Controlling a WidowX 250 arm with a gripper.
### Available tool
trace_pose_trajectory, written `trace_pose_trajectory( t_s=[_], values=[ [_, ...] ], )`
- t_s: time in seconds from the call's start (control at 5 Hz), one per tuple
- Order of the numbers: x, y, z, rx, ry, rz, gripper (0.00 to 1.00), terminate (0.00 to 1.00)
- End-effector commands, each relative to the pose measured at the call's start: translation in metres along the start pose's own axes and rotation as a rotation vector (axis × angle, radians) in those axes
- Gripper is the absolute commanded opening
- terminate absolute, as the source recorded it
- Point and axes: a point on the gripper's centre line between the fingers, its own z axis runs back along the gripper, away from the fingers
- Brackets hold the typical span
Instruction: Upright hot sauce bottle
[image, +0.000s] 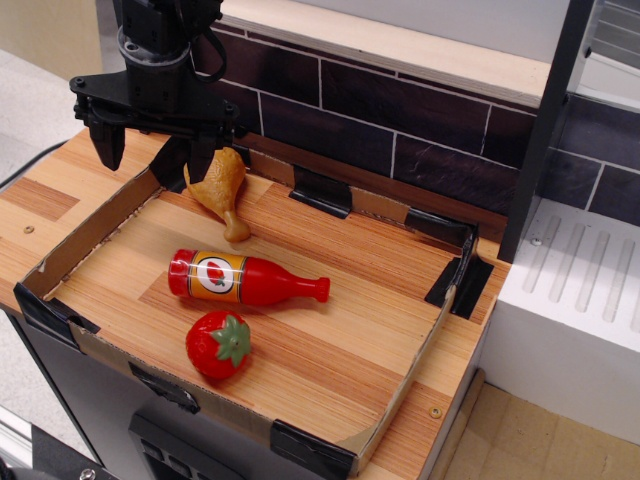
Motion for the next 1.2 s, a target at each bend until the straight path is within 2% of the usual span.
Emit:
trace_pose_trajectory(
  t_s=[0.0, 0.2, 0.6, 0.8, 1.0],
  values=[
    [0.000, 0.000, 0.000, 0.000, 0.000, 0.000, 1.00, 0.00],
    [-0.004, -0.015, 0.012, -0.039, -0.033, -0.247, 1.00, 0.00],
    [-0.022, -0.056, 0.040, -0.175, -0.058, -0.736, 1.00, 0.00],
    [-0.037, -0.076, 0.046, -0.253, -0.031, -0.986, 1.00, 0.00],
    [-0.053, -0.088, 0.046, -0.291, -0.059, -1.233, 1.00, 0.00]
  ],
)
